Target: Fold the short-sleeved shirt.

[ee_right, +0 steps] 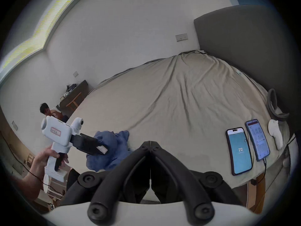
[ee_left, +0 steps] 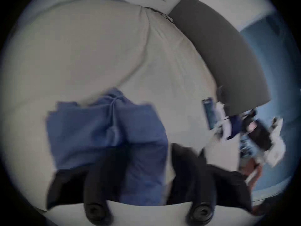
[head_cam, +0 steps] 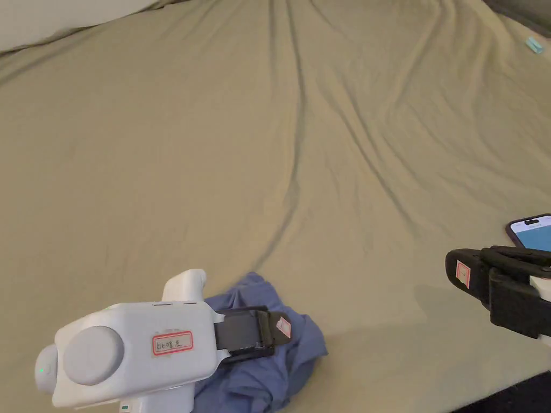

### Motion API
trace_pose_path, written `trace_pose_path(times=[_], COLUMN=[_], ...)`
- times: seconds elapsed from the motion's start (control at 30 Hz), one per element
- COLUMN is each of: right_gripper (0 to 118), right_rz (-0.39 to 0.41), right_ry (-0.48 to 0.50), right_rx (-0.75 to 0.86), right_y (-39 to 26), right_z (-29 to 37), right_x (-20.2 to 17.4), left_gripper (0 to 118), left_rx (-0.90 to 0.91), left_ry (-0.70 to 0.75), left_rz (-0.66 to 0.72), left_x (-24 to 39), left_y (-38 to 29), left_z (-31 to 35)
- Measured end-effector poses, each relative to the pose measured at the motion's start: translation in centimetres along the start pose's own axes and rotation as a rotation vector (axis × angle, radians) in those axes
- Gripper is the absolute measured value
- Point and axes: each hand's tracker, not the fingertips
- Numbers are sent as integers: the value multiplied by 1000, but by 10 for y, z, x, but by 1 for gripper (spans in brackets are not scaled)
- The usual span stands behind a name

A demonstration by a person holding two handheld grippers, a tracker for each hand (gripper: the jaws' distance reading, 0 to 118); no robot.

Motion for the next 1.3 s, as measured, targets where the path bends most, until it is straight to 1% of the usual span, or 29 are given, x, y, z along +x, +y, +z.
trace_pose_path(times=[0.03, 0.07, 0.13, 0.2, 0.23, 0.27, 0.3, 0.33, 0.37, 0.43, 0.5, 0.53, 0.57, 0.6, 0.67, 0.73, 0.8, 0.9, 1.0, 1.07, 1.17, 1.27, 1.3], right_gripper=[3, 3, 3, 3, 3, 3, 3, 3, 3, 3, 3, 3, 3, 3, 3, 3, 3, 3, 3, 3, 3, 3, 3], right_rz=[-4, -6, -11, -9, -4, 0, 2, 3, 7, 19, 26, 27, 27, 26, 25, 23, 28, 51, 116, 173, 231, 270, 288], right_ry=[-4, -6, -8, -5, -5, -4, -1, 3, 5, 1, -4, -9, -13, -19, -30, -29, -25, -2, 35, 66, 118, 152, 148], right_rx=[0, 1, 3, 1, 0, 0, 0, -2, -5, -13, -22, -26, -30, -36, -46, -56, -65, -70, -67, -72, -103, -196, -228], right_y=[0, 0, 0, 1, 1, 2, 2, 3, 3, 4, 5, 5, 5, 5, 5, 6, 7, 12, 19, 21, 18, 1, -9], right_z=[1, 2, 1, -1, -2, -3, -4, -4, -5, -7, -9, -10, -11, -12, -15, -20, -26, -32, -36, -42, -57, -91, -107], right_x=[2, 3, 2, 1, -2, -4, -6, -7, -10, -13, -14, -14, -13, -13, -13, -14, -18, -31, -55, -74, -108, -136, -143], left_gripper=[81, 82, 82, 82, 78, 48, 3, 0, 0, 0, 0, 0, 0, 0, 0, 0, 0, 0, 0, 0, 0, 0, 0], left_rx=[27, 84, 182, 257, 296, 333, 325, 287, 256, 148, 81, 44, 20, 14, 6, 14, 25, 71, 179, 268, 378, 430, 441], left_ry=[-38, -48, 20, 172, 247, 296, 340, 363, 324, 216, 213, 187, 163, 170, 132, 107, 93, 65, 42, 84, 177, 267, 284], left_rz=[24, 8, -12, -33, -55, -132, -169, -147, -104, -101, -121, -138, -127, -142, -146, -140, -174, -188, -157, -154, -142, -114, -101], left_x=[0, 1, 5, 4, 4, 8, 10, 8, 6, 0, 5, 6, 8, 12, 13, 19, 26, 30, 25, 17, 5, -10, -17], left_y=[-1, -4, -8, -12, -20, -29, -32, -33, -37, -36, -37, -34, -32, -30, -22, -15, -10, -9, -15, -26, -50, -73, -80], left_z=[13, 32, 67, 92, 98, 98, 93, 82, 73, 38, 0, -21, -38, -50, -66, -72, -70, -48, 5, 50, 109, 151, 159])
